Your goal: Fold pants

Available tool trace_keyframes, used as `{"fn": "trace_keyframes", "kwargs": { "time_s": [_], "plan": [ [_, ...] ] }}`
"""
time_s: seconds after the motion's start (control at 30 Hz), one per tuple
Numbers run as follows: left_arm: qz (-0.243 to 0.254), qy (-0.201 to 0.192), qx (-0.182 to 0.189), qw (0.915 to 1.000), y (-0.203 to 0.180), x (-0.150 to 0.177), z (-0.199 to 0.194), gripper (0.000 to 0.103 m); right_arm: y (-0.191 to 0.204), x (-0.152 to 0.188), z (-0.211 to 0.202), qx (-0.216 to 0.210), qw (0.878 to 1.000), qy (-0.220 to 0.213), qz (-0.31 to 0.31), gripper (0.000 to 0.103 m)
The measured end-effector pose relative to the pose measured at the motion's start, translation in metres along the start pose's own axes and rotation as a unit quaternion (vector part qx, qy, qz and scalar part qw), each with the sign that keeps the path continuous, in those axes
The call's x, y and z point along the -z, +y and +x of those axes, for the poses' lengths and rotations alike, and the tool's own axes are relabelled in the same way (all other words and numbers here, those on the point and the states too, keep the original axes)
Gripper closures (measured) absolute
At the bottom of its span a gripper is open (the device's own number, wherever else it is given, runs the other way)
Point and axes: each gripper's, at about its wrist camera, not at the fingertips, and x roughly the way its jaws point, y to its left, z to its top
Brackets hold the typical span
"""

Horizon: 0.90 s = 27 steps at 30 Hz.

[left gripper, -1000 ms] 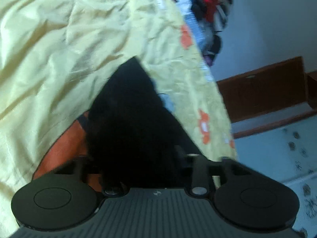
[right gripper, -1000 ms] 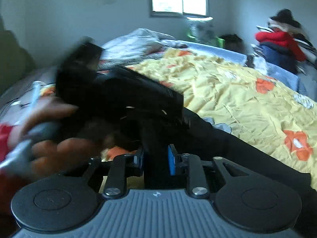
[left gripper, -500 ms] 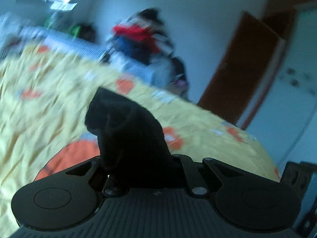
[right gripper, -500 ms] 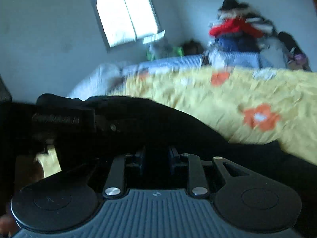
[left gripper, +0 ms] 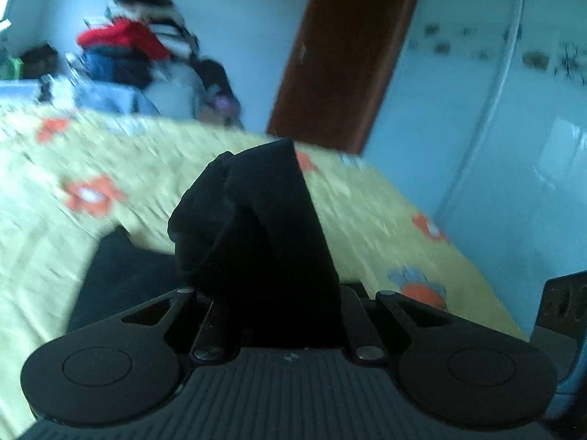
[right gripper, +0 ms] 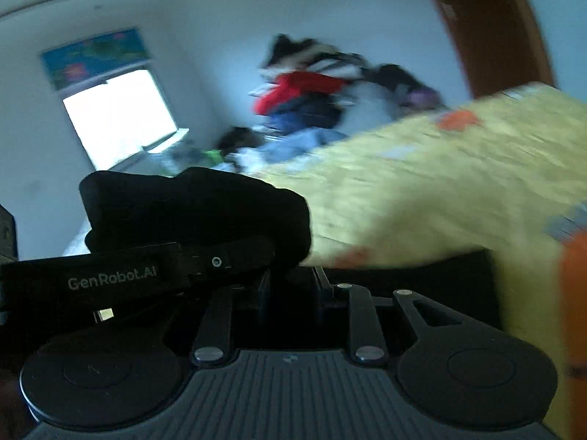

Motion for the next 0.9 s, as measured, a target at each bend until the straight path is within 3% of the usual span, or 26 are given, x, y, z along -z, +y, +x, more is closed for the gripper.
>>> {"fn": "trace_keyframes", "kwargs": {
  "time_s": [0.1, 0.13, 0.2, 0.23, 0.27, 0.33, 0.4, 0.47, 0.57, 0.63, 0.7, 0.8, 0.9],
  "plan": [
    [0.015, 0.031, -0.011, 0.9993, -0.010, 0.009, 0.028, 0.089, -0.024, 0.008, -0.004, 0.070, 0.997, 0.015, -0.002, 0.074],
    [0.024, 0.037, -0.007, 0.9990, -0.014, 0.012, 0.033, 0.080, -0.029, 0.010, -0.010, 0.094, 0.995, 0.011, -0.013, 0.071],
    [0.037, 0.045, 0.005, 0.9983, -0.017, 0.015, 0.038, 0.069, -0.038, 0.017, -0.021, 0.125, 0.992, 0.002, -0.020, 0.054],
    [0.045, 0.049, 0.015, 0.9977, -0.019, 0.016, 0.039, 0.057, -0.046, 0.019, -0.026, 0.142, 0.990, -0.008, -0.018, 0.050],
    [0.053, 0.048, 0.034, 0.9969, -0.023, 0.018, 0.038, 0.042, -0.054, 0.020, -0.033, 0.159, 0.987, -0.021, -0.012, 0.047],
    [0.073, 0.048, 0.077, 0.9931, -0.032, 0.019, 0.035, 0.029, -0.068, 0.020, -0.051, 0.187, 0.981, -0.044, 0.008, 0.047],
    [0.103, 0.043, 0.107, 0.9880, -0.038, 0.019, 0.028, 0.028, -0.080, 0.018, -0.070, 0.217, 0.973, -0.071, 0.027, 0.047],
    [0.127, 0.029, 0.113, 0.9850, -0.038, 0.021, 0.017, 0.027, -0.084, 0.014, -0.086, 0.241, 0.964, -0.103, 0.039, 0.046],
    [0.148, -0.012, 0.059, 0.9871, -0.024, 0.014, 0.001, 0.024, -0.080, 0.003, -0.086, 0.232, 0.962, -0.136, 0.038, 0.045],
    [0.157, -0.043, -0.016, 0.9866, -0.006, 0.007, -0.001, 0.020, -0.069, -0.006, -0.071, 0.197, 0.973, -0.117, 0.011, 0.045],
    [0.155, -0.050, -0.087, 0.9828, 0.016, -0.005, 0.007, 0.018, -0.053, -0.014, -0.047, 0.153, 0.985, -0.078, -0.029, 0.044],
    [0.140, 0.003, -0.136, 0.9808, 0.047, -0.017, 0.032, 0.018, -0.028, -0.017, -0.006, 0.108, 0.989, -0.034, -0.091, 0.044],
    [0.124, 0.063, -0.177, 0.9742, 0.079, -0.013, 0.060, 0.021, -0.012, -0.012, 0.025, 0.110, 0.984, 0.016, -0.142, 0.045]
  ]
}}
